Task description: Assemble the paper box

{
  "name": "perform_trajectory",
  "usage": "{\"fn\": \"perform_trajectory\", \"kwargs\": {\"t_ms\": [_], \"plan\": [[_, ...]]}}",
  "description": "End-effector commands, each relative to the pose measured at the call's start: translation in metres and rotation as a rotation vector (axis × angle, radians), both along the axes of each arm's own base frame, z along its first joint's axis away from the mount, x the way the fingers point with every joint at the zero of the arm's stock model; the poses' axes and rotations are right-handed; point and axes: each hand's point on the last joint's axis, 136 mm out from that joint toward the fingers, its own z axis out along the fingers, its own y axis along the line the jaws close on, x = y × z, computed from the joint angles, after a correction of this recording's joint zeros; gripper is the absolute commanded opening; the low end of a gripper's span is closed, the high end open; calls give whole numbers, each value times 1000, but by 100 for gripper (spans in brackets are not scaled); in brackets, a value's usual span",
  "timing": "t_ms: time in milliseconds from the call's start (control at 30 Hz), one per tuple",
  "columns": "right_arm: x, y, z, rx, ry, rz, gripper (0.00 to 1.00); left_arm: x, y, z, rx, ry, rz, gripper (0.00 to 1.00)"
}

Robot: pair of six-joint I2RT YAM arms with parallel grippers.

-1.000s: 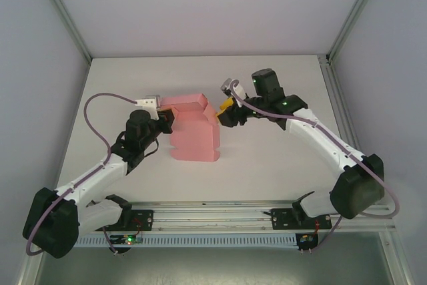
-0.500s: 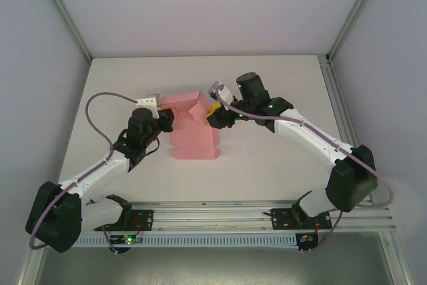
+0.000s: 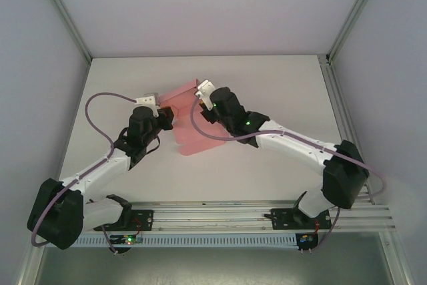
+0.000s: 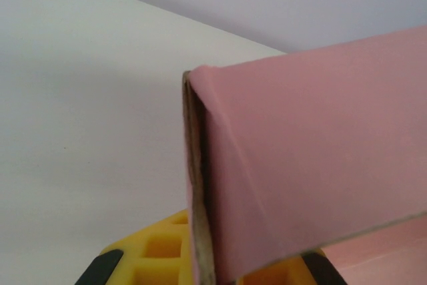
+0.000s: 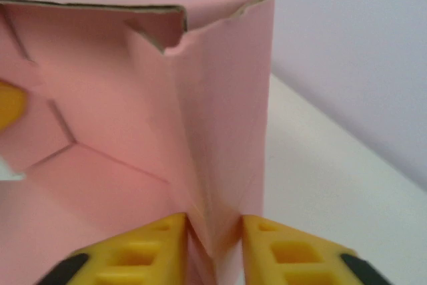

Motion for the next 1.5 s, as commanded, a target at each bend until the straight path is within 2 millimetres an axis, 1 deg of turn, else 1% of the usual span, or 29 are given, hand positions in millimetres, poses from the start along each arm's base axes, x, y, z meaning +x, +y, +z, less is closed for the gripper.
{"fn": "perform_trajectory", "kwargs": {"t_ms": [0, 67, 100, 167, 200, 267, 367, 433, 500, 567, 667, 700, 767, 833, 867, 933, 1000, 1133, 1200, 1267, 1367, 1433, 1467], "plan": [[29, -14, 26, 8, -188, -242, 18, 2, -18, 22, -65, -41, -52, 0], [38, -23, 25, 1, -248, -361, 7, 4, -18, 21, -81, -21, -4, 0], [41, -29, 26, -6, -283, -432, 4, 5, -16, 19, -85, -6, 36, 0], [44, -43, 31, -5, -363, -569, 0, 9, -11, 16, -116, 33, 133, 0], [45, -51, 34, -1, -404, -637, 0, 9, -9, 13, -141, 61, 182, 0], [48, -68, 40, -9, -480, -773, 0, 10, -11, 12, -174, 83, 229, 0], [56, -92, 42, -54, -518, -940, 0, 7, -7, 9, -173, 120, 332, 0], [64, -103, 42, -79, -518, -1005, 0, 1, 2, 3, -159, 166, 428, 0], [70, -109, 40, -88, -514, -1032, 0, -4, 11, -3, -161, 195, 504, 0], [76, -115, 41, -77, -511, -1038, 0, -6, 11, -8, -173, 214, 528, 0], [81, -110, 38, -43, -481, -975, 0, -6, 8, -13, -160, 247, 528, 0], [85, -104, 34, -20, -447, -905, 0, -5, 7, -14, -155, 255, 527, 0], [88, -95, 22, 86, -341, -771, 0, -3, 5, -12, -150, 251, 517, 0], [90, -77, 9, 196, -209, -561, 0, -2, 3, -10, -139, 237, 503, 0], [86, -73, 7, 241, -185, -492, 3, -2, 4, -9, -136, 230, 499, 0], [71, -53, 4, 260, -161, -284, 17, 0, 3, -4, -116, 201, 475, 0], [54, -45, 5, 280, -144, -164, 21, -1, 4, 2, -102, 178, 463, 0], [23, -40, 12, 305, -105, 14, 41, 0, 0, 13, -62, 137, 399, 0], [12, -44, 18, 286, -114, 50, 48, 0, -1, 17, -39, 135, 383, 0], [5, -49, 27, 270, -130, 61, 55, 0, -2, 17, -24, 138, 369, 0], [3, -54, 37, 244, -166, 52, 55, 0, -7, 17, -26, 143, 343, 0], [8, -59, 43, 231, -193, 14, 56, 1, -11, 18, -27, 148, 328, 0], [12, -61, 45, 217, -204, -4, 58, 1, -13, 18, -25, 150, 318, 0]]}}
